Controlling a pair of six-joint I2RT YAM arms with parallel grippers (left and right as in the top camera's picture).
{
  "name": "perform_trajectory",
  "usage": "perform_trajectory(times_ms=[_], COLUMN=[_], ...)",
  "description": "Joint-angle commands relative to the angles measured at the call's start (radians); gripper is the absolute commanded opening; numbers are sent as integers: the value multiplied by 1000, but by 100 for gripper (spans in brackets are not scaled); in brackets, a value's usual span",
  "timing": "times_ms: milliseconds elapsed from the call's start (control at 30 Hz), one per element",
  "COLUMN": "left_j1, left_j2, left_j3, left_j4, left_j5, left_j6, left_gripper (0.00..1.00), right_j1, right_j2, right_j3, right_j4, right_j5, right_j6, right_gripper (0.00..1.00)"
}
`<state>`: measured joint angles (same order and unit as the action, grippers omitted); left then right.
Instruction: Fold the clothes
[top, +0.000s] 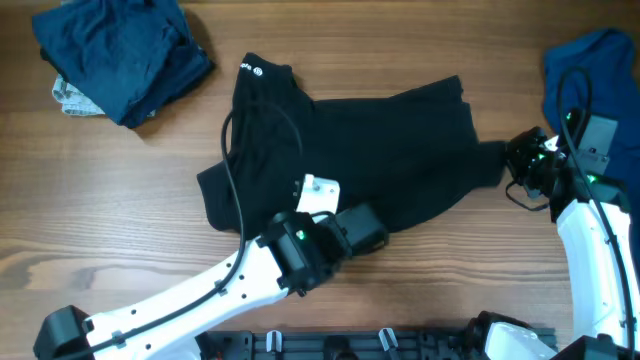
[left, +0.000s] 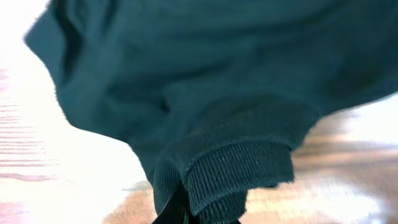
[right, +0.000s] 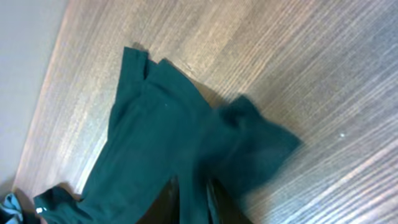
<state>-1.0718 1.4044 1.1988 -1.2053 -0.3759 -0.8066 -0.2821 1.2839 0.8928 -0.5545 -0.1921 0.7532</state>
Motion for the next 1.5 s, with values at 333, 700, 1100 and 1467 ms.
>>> perform_trajectory(times_ms=[333,700,1100,1467], left_j1=[2,-13,-13,-13], left_j2=[-4,-4,-4,-4], left_j3=[-3,-3,-3,-3], left_j4=[-25,-13,-13,-12], left_j5=[-31,17,17,16], left_j6=[-13,-13,-13,-13], left_gripper=[4,4,4,4], right_j1=[4,4,4,4], right_j2=[43,108,332,349], right_j3=[23,-131,-120,-111], right_j4=[-189,-228,-49,-27], right_j5=[29,-41,18,178], right_j6=[5,-29,-40,-42], right_gripper=[13,50,61,54])
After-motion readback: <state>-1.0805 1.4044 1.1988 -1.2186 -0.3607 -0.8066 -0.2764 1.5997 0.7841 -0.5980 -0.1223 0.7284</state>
